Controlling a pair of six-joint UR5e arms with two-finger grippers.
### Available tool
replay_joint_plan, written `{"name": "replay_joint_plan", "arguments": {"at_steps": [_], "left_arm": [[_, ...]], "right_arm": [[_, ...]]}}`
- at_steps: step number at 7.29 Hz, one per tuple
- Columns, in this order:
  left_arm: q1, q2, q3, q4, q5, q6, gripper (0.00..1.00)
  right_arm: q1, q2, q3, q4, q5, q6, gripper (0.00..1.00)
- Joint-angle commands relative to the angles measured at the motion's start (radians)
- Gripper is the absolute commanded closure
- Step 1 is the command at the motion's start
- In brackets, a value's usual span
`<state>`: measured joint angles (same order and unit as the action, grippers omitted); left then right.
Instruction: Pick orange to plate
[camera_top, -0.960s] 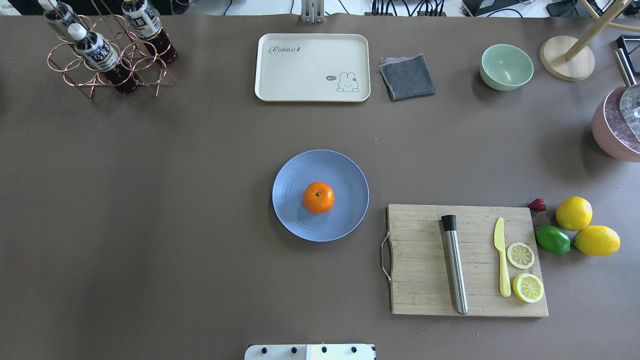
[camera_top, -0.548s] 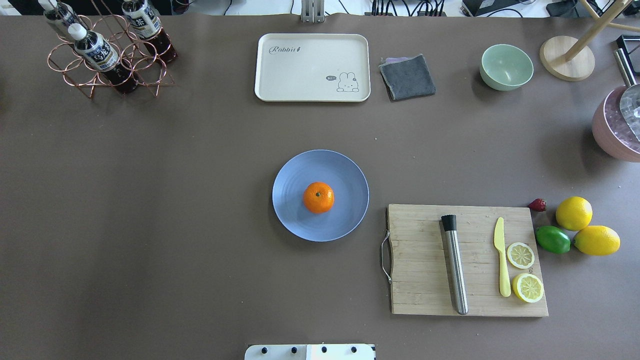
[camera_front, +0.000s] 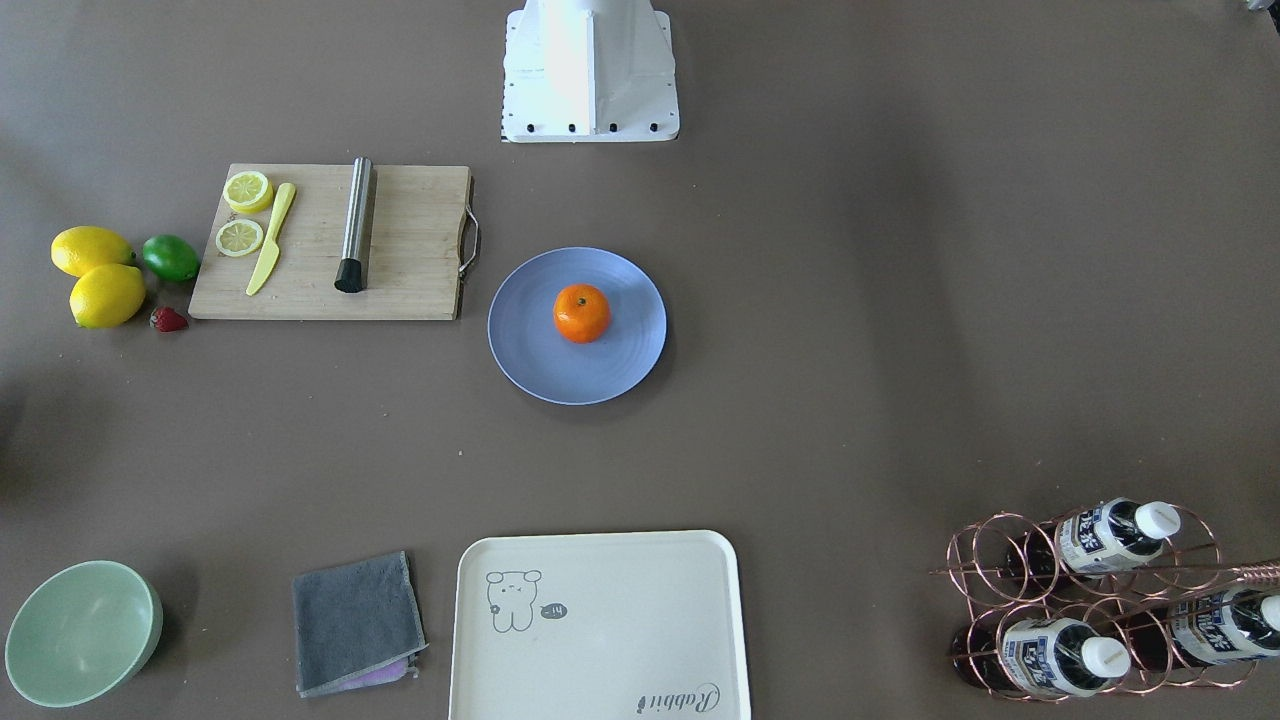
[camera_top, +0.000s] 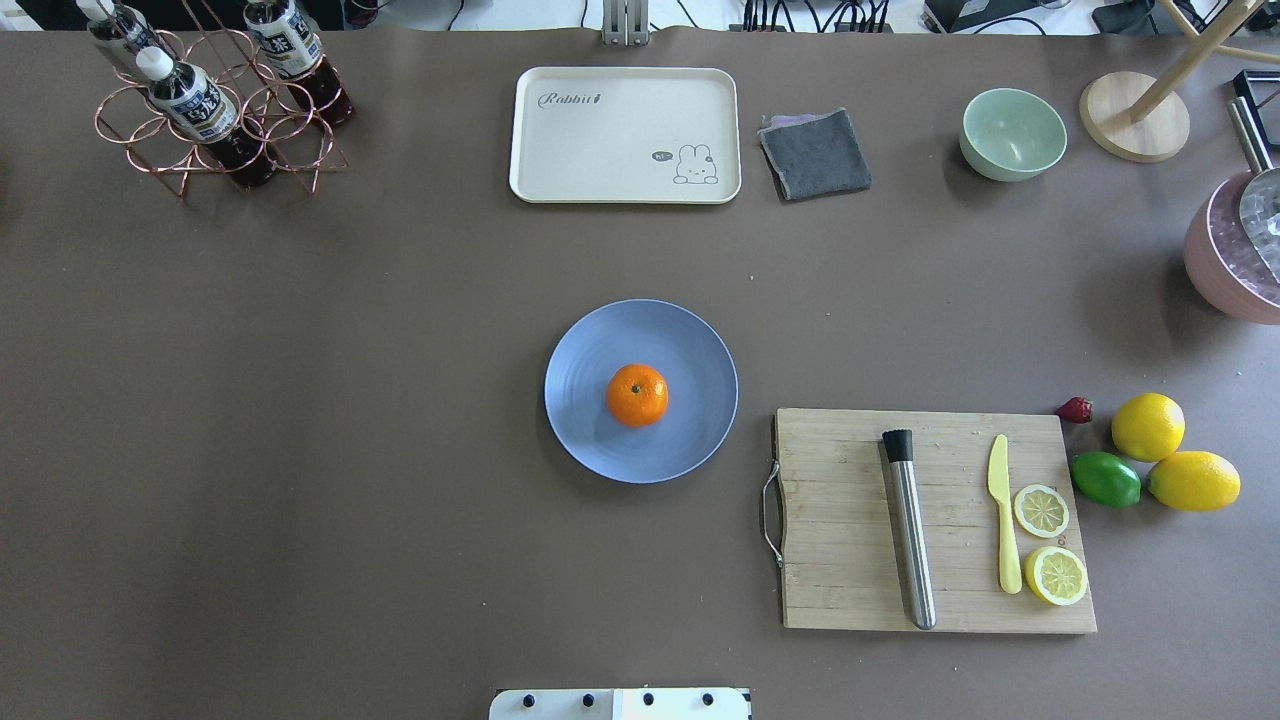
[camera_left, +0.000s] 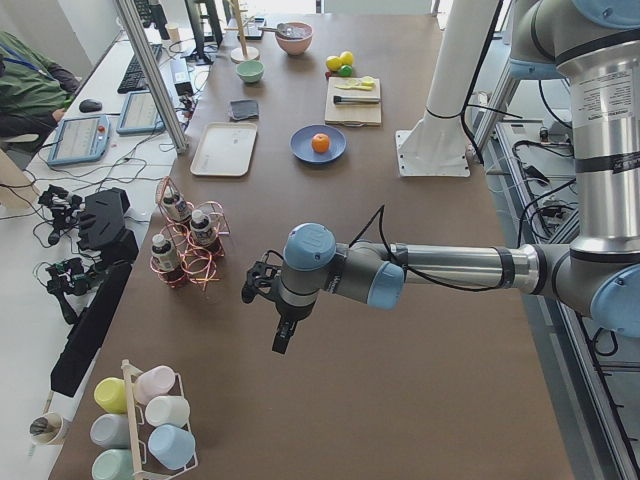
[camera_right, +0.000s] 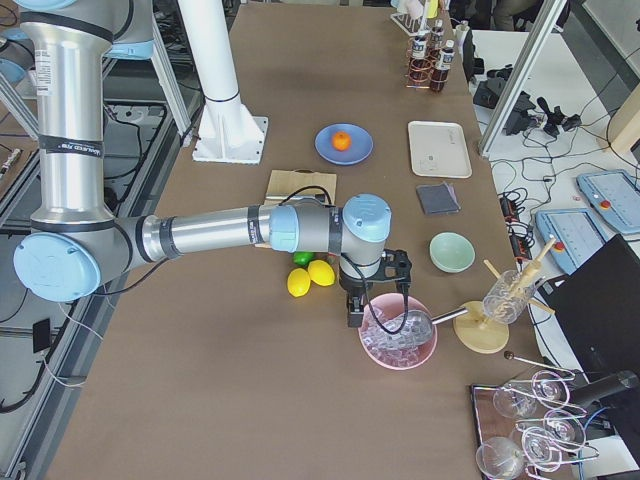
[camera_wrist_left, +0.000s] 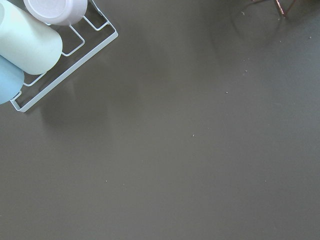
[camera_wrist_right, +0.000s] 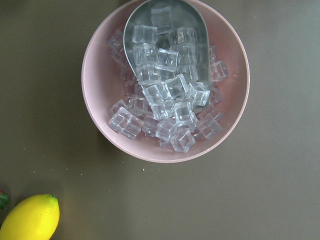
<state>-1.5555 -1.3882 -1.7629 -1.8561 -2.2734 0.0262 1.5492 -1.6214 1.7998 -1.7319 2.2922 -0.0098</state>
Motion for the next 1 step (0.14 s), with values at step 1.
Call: {"name": "replay_joint_plan", "arguments": {"at_steps": [1], "left_arm": [[0.000, 0.000, 0.002, -0.002, 0.000, 0.001, 0.02]], "right_arm": [[0.000, 0.000, 0.000, 0.000, 0.001, 0.001, 0.00]]}}
